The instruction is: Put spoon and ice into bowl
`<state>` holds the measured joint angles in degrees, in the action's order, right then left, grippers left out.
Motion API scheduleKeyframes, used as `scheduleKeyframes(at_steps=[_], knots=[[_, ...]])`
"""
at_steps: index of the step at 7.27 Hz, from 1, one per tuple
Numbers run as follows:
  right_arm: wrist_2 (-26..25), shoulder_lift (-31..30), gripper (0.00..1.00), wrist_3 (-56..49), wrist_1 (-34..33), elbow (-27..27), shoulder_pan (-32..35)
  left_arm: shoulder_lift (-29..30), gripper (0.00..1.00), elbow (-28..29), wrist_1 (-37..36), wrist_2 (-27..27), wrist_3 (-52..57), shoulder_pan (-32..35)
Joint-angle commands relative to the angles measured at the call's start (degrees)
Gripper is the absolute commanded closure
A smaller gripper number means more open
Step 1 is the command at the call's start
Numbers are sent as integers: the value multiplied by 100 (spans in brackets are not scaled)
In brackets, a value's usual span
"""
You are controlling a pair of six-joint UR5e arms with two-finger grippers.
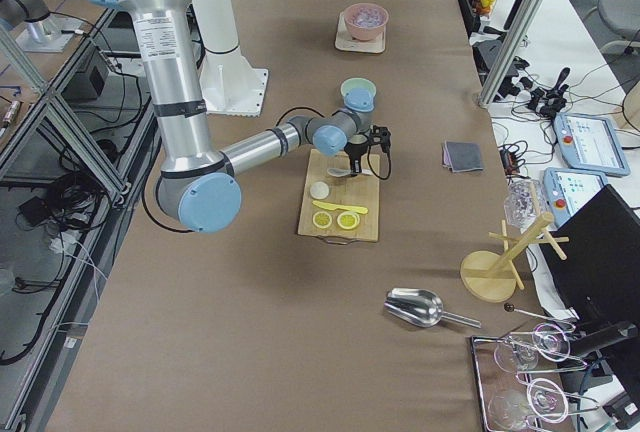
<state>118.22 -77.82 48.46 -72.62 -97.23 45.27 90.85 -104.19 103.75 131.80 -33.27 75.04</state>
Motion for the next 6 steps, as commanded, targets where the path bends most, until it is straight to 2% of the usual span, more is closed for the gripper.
scheduleKeyframes(at_steps=[1,2,4,6], knots=[[43,257,100,337,-85,-208,8,597,18,188,-21,-408,-957,-663],[43,580,100,679,-103,-200,-10,774,21,154,-39,-671,-1406,-945],[-18,1685,100,1941,-636,-78,-193,1291,23,101,-790,-726,-1472,-1210],[-289,2549,100,2814,-701,421,-439,1365,26,109,-882,-1329,-1454,-1841]])
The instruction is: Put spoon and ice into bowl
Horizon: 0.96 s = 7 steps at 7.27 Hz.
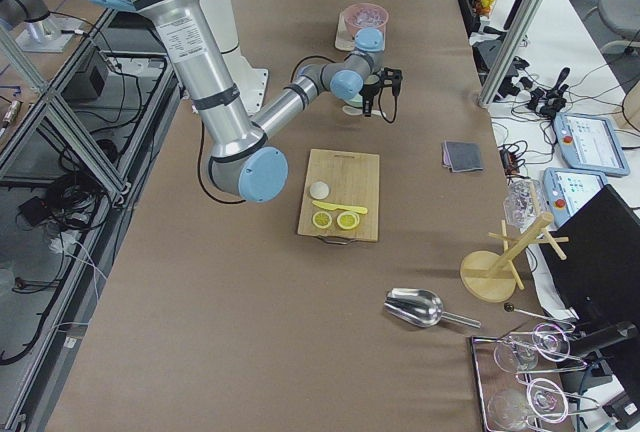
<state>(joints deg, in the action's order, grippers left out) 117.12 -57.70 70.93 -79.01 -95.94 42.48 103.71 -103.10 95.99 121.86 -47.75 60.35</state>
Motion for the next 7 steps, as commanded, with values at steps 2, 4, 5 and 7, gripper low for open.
scheduleKeyframes(at_steps=[2,4,5,7], knots=[[-687,1266,100,1131,-10,1012,-459,62,29,-8,-98,-356,64,-601],[-1128,1410,100,1256,8,1235,-688,62,29,1,-98,-373,29,-918],[-1303,1428,100,1378,130,1305,-785,62,29,1,-98,-365,20,-972],[-1420,1437,100,1590,456,1481,-847,62,30,-8,-98,-374,20,-1042]])
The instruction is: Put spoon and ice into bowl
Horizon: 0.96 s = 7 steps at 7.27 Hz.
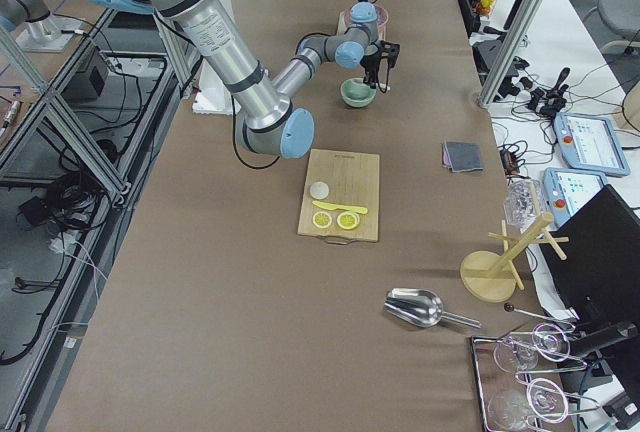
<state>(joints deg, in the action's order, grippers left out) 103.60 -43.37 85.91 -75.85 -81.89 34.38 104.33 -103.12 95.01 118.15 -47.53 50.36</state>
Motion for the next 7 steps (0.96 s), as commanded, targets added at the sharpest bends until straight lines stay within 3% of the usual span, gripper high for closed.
scheduleKeyframes(at_steps=[1,2,3,6,7], knots=[[-77,-4,100,84,141,77,-37,0,30,-7,0,-3,-2,-104],[-94,4,40,32,141,68,-37,9,33,2,0,-3,-2,-131],[-129,48,0,14,141,16,-37,9,34,37,0,-3,50,-140],[-86,4,0,14,106,-230,-19,-18,36,55,-9,-3,391,-88],[-77,-22,0,5,97,-265,-11,-18,42,64,-18,-3,428,-44]])
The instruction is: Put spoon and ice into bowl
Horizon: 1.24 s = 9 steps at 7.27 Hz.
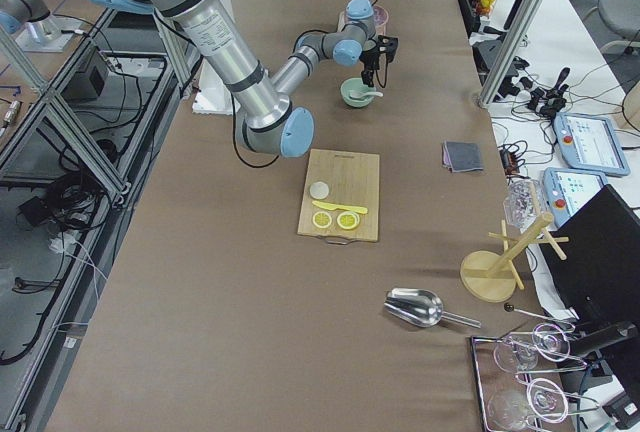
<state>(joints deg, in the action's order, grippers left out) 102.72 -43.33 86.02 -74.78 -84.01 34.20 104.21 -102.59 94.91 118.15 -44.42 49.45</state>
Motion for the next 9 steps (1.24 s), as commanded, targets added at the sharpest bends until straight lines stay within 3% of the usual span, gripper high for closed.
scheduleKeyframes(at_steps=[1,5,6,7,9], knots=[[11,-79,0,-6,-10,-115,17,-14,54,10,1,-3,118,117],[46,-588,0,-6,-19,-695,8,-32,67,46,1,-257,118,83],[55,-667,0,-6,-28,-800,8,-23,89,46,-8,-258,109,91],[133,-929,0,-15,-45,-1149,52,-15,100,20,-8,-249,109,100],[974,-1919,0,-1045,-866,-2577,813,308,100,-225,-313,-161,83,109]])
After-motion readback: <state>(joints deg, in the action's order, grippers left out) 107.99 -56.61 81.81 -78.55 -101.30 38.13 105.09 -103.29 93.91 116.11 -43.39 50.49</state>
